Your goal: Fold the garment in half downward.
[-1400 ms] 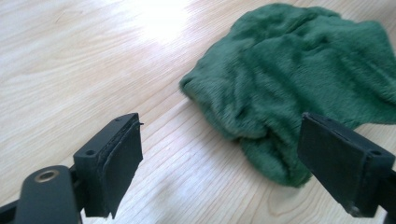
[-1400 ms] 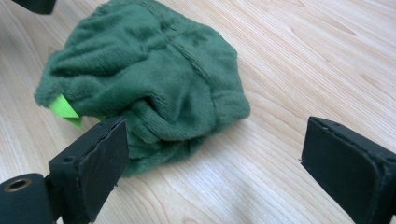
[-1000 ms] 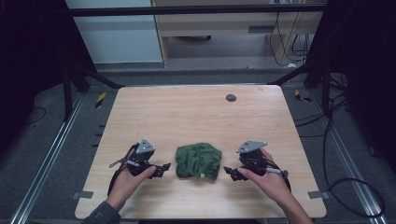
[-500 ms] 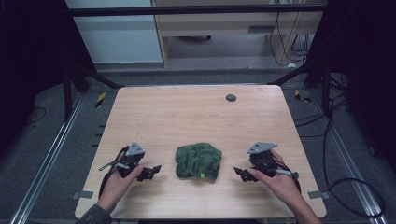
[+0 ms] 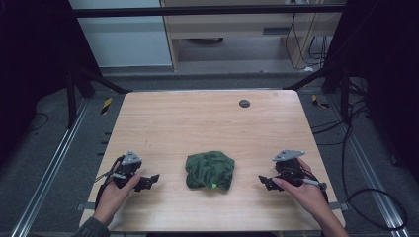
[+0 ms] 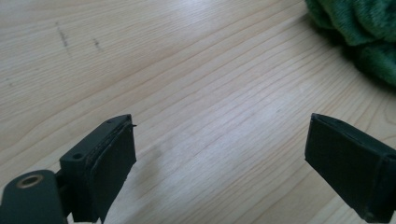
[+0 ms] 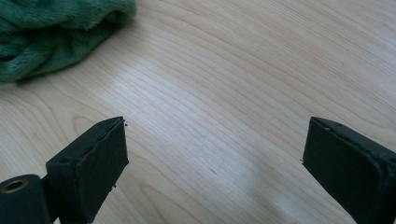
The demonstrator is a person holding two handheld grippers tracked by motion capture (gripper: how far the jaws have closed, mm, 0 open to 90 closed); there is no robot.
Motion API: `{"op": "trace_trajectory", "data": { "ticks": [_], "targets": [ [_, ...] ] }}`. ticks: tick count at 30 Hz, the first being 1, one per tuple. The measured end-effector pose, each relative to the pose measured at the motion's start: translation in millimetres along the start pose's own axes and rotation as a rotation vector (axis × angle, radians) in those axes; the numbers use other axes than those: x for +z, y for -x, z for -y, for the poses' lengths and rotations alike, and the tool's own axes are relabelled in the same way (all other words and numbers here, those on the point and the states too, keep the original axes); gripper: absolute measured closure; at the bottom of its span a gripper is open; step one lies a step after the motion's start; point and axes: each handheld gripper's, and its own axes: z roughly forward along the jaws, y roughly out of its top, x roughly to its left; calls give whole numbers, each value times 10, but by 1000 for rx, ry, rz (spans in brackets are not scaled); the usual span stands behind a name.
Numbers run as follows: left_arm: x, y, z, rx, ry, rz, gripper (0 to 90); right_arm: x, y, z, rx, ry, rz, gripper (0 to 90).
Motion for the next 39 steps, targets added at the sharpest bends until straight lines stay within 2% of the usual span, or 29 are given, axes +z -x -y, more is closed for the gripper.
{"op": "trace_trajectory", "data": {
  "ticks": [16, 26, 30, 35, 37, 39],
  "targets": [
    [4, -296, 108, -58, 3, -67, 84, 38, 292, 73, 72, -5, 46, 71],
    [146, -404, 89, -83, 16, -105, 83, 186, 472, 0, 169, 28, 77, 74],
    [218, -432, 88, -92, 24, -121, 81, 276, 515, -25, 209, 35, 129, 85],
    [286, -427, 75, -61, 37, -143, 45, 398, 528, -9, 257, 26, 176, 85],
    [295, -422, 68, -65, 34, -142, 26, 443, 503, -11, 255, 45, 205, 63],
    [298, -421, 67, -66, 34, -144, 25, 453, 495, -13, 251, 46, 211, 51]
  ]
}}
